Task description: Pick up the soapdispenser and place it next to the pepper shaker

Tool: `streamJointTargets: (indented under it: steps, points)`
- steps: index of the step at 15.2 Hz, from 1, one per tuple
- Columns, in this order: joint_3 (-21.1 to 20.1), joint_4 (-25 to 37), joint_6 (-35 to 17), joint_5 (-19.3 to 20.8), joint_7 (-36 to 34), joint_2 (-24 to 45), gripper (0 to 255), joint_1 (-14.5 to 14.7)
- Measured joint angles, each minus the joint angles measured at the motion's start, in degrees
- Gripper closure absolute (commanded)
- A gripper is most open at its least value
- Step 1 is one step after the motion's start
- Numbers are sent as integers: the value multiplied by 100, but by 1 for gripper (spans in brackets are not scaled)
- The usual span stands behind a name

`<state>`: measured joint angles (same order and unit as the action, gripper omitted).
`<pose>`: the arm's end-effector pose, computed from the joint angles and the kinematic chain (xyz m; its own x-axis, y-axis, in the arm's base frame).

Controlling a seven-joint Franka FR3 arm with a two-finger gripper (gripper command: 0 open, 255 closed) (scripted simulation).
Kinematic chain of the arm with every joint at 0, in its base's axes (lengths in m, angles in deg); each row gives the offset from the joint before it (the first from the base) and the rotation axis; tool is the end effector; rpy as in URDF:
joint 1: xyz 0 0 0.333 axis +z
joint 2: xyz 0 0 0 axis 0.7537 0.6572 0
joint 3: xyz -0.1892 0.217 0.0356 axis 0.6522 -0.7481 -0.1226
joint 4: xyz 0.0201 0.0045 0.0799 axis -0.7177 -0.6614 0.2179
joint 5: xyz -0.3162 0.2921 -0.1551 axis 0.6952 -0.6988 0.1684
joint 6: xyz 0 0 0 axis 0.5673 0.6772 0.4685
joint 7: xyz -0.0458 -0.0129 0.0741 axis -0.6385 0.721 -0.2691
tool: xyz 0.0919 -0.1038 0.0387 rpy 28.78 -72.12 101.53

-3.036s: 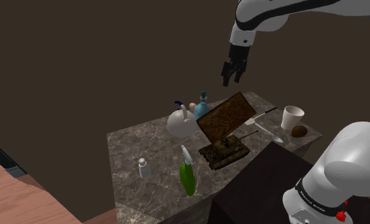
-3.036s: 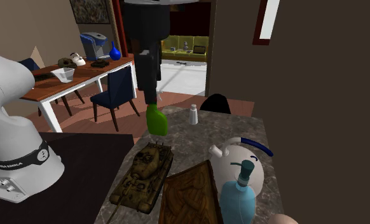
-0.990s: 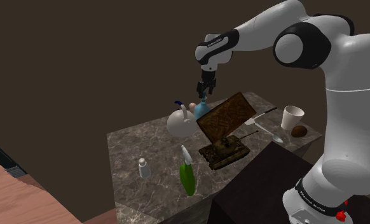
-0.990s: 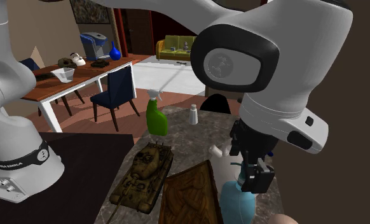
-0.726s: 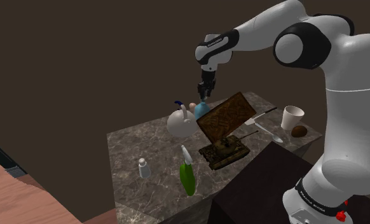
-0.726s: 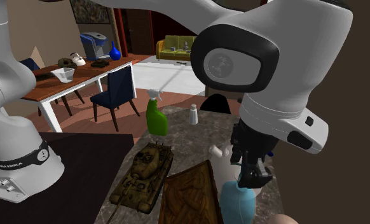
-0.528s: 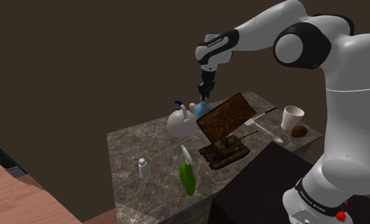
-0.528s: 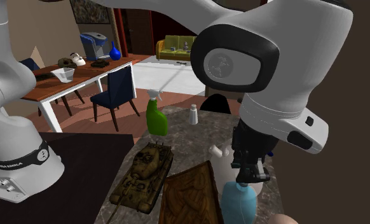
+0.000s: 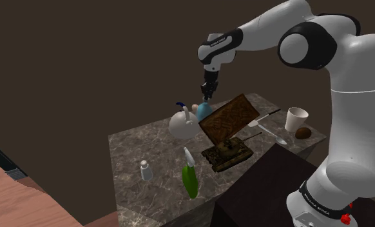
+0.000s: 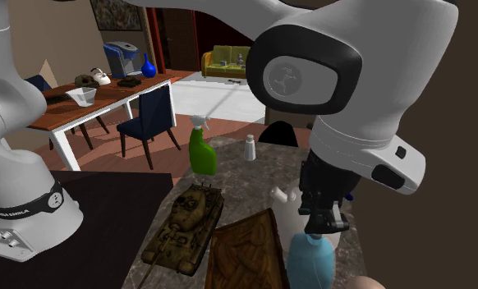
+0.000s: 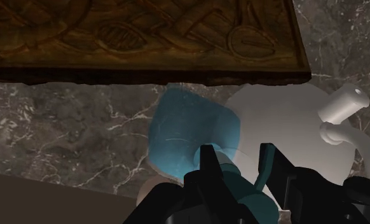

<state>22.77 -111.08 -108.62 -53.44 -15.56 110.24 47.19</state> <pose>0.6986 -0.1194 0.2432 0.9936 0.1018 -0.0496 0.0945 -0.9867 -0.1324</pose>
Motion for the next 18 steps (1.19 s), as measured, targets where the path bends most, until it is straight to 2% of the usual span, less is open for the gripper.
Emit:
streamJointTargets:
  steps: [18]
  points:
    - [56, 780, 1164, 137, -186, -410, 255, -6]
